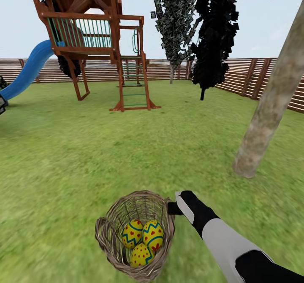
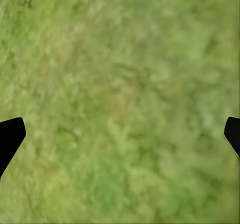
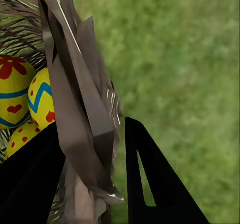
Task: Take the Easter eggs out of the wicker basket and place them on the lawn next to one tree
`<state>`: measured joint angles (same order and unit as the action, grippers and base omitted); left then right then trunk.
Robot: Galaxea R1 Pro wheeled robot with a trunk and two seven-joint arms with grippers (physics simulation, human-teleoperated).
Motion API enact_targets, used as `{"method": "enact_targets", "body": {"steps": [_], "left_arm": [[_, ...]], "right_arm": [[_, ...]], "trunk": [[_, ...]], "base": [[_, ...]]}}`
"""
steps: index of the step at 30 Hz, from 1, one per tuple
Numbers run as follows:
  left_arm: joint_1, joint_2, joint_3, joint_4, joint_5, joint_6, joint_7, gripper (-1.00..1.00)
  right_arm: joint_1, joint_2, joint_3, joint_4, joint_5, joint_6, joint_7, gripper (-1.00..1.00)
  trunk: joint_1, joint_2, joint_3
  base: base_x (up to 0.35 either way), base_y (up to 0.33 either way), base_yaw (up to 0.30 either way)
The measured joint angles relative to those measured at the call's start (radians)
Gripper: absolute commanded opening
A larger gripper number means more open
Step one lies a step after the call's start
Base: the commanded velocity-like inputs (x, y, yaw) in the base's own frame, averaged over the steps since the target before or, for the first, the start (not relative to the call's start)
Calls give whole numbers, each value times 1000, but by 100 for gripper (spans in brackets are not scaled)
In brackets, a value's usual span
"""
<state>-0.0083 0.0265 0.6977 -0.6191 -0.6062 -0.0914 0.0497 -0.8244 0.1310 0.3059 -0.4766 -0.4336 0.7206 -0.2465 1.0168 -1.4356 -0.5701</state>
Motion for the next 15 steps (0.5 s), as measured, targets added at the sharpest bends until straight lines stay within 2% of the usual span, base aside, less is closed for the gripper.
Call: {"method": "enact_targets", "body": {"steps": [15], "left_arm": [[0,0,0,0,0,0,0,100]], "right_arm": [[0,0,0,0,0,-1,0,-100]], "trunk": [[0,0,0]], "base": [[339,0,0]]}}
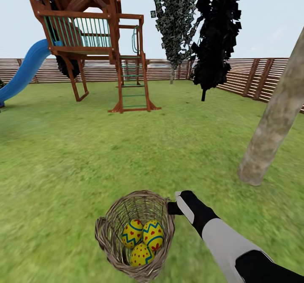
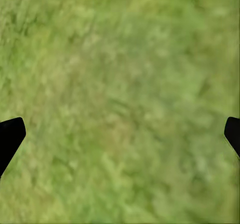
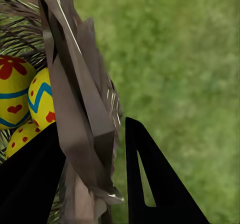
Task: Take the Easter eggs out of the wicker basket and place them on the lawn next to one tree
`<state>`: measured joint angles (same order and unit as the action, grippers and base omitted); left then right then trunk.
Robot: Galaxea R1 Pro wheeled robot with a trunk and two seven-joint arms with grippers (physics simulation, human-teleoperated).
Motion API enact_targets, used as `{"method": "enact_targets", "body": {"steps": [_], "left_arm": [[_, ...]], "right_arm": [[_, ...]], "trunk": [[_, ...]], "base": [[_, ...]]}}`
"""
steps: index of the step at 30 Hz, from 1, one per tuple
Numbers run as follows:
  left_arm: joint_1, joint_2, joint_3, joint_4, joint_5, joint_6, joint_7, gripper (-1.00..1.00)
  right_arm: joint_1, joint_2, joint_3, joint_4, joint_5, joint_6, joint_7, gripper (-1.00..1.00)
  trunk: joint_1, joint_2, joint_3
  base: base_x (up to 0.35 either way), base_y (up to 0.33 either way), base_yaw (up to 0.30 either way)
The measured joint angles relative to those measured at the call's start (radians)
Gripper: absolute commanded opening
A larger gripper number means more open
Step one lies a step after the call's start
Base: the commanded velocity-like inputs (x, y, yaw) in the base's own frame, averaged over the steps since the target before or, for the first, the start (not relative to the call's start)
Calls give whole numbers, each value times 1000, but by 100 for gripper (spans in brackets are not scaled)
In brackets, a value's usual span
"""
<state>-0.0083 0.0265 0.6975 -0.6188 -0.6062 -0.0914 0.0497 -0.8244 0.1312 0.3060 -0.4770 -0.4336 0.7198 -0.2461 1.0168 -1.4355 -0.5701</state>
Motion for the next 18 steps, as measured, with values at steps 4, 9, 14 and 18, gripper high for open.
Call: {"method": "enact_targets", "body": {"steps": [4,9,14,18], "left_arm": [[0,0,0,0,0,0,0,100],[0,0,0,0,0,0,0,100],[0,0,0,0,0,0,0,100],[0,0,0,0,0,0,0,100]], "right_arm": [[0,0,0,0,0,-1,0,-100],[0,0,0,0,-1,-3,0,-100],[0,1,1,0,-2,-3,0,-100],[0,1,2,0,1,-3,0,-100]], "trunk": [[0,0,0],[0,0,0],[0,0,0],[0,0,0]], "base": [[339,0,0],[339,0,0],[339,0,0],[339,41,0]]}}
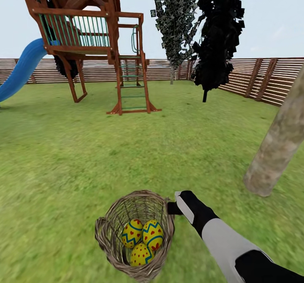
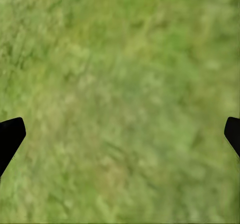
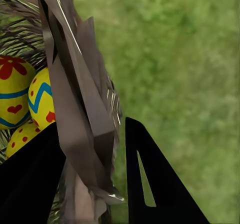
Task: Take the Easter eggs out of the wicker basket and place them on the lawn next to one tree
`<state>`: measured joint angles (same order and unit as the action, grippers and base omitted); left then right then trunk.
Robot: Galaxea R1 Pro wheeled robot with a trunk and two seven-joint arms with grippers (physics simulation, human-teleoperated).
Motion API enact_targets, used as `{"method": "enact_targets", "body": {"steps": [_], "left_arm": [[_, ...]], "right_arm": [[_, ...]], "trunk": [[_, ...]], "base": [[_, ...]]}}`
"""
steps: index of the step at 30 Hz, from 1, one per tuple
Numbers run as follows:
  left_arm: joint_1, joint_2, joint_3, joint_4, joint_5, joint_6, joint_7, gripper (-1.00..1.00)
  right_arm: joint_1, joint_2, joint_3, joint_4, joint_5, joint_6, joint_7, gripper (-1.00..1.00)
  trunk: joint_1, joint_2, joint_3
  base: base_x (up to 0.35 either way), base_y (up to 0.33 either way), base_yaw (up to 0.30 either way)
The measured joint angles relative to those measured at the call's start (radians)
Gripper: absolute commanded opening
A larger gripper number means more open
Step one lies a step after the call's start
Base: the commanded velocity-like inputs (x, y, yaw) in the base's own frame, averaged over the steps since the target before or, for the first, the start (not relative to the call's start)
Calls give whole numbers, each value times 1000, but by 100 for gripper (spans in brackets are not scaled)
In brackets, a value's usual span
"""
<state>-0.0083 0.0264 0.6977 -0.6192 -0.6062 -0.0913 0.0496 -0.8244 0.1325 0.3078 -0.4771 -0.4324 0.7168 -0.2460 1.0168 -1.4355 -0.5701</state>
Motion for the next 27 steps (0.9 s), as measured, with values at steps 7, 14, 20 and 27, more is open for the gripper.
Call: {"method": "enact_targets", "body": {"steps": [7,14,20,27], "left_arm": [[0,0,0,0,0,0,0,100],[0,0,0,0,0,0,0,100],[0,0,0,0,0,0,0,100],[0,0,0,1,0,0,0,100]], "right_arm": [[0,0,0,0,-2,-1,0,-100],[0,0,0,0,-3,-1,0,-100],[0,-1,0,0,-2,-1,0,-100],[0,-2,0,0,-1,-1,1,-100]], "trunk": [[0,0,0],[0,0,0],[0,0,0],[0,0,0]], "base": [[329,140,0],[309,189,0],[301,202,0],[301,202,0]]}}
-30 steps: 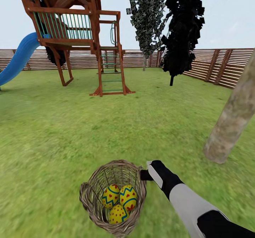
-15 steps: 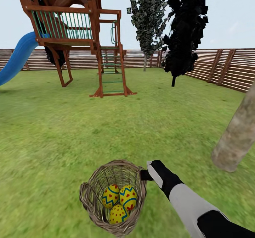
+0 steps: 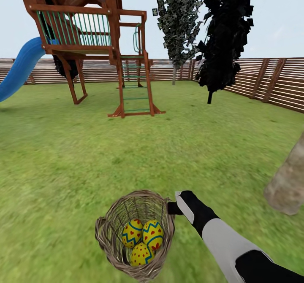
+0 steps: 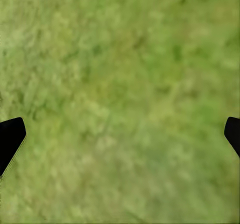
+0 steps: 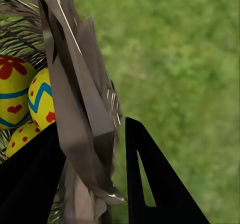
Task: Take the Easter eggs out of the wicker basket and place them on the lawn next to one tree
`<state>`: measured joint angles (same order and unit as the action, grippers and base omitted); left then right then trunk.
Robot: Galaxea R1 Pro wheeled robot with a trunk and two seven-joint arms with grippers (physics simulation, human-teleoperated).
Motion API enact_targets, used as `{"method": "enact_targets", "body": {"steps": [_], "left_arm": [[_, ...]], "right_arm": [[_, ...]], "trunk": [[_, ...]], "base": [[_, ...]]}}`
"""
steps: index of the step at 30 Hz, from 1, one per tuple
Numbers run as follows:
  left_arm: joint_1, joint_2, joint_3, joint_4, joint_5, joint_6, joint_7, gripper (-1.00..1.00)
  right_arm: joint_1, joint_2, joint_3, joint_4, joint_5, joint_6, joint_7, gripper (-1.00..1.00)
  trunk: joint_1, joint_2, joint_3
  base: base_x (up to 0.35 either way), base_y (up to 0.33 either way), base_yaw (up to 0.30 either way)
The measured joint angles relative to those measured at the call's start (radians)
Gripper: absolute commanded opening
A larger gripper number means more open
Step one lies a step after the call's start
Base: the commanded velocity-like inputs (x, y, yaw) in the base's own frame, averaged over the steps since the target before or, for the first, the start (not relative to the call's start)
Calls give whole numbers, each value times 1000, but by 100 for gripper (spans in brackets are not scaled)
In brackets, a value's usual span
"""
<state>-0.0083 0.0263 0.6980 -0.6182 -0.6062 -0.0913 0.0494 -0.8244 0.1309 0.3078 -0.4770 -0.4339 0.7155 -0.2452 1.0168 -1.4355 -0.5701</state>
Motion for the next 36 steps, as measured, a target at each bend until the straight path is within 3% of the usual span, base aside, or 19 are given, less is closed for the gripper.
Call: {"method": "enact_targets", "body": {"steps": [36], "left_arm": [[0,0,0,0,0,0,0,100]], "right_arm": [[0,1,0,0,-3,0,0,-100]], "trunk": [[0,0,2]], "base": [[299,205,-20]]}}
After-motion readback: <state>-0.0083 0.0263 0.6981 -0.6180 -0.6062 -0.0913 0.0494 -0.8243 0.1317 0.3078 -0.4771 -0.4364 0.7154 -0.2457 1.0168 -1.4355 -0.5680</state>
